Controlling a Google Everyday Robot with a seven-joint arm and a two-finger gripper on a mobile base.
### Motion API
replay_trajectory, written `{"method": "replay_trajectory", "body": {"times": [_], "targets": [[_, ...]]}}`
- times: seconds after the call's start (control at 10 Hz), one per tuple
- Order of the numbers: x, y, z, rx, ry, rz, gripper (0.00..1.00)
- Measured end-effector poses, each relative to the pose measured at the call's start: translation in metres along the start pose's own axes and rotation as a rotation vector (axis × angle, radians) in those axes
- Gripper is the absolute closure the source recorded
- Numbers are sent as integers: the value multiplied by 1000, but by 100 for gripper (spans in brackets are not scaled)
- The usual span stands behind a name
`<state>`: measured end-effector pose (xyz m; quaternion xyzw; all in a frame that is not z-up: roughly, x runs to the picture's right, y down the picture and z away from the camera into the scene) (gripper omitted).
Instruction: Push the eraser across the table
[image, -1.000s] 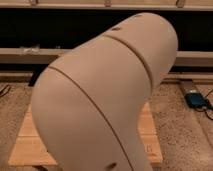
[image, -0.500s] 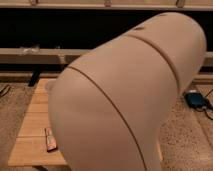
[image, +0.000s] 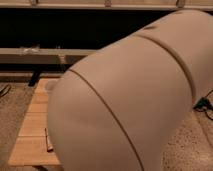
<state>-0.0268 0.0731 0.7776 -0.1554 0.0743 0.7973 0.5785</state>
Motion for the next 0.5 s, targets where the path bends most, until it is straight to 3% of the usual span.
{"method": "replay_trajectory", "body": {"times": [0.5], "targets": [[0, 1, 0, -1, -2, 5, 20]]}}
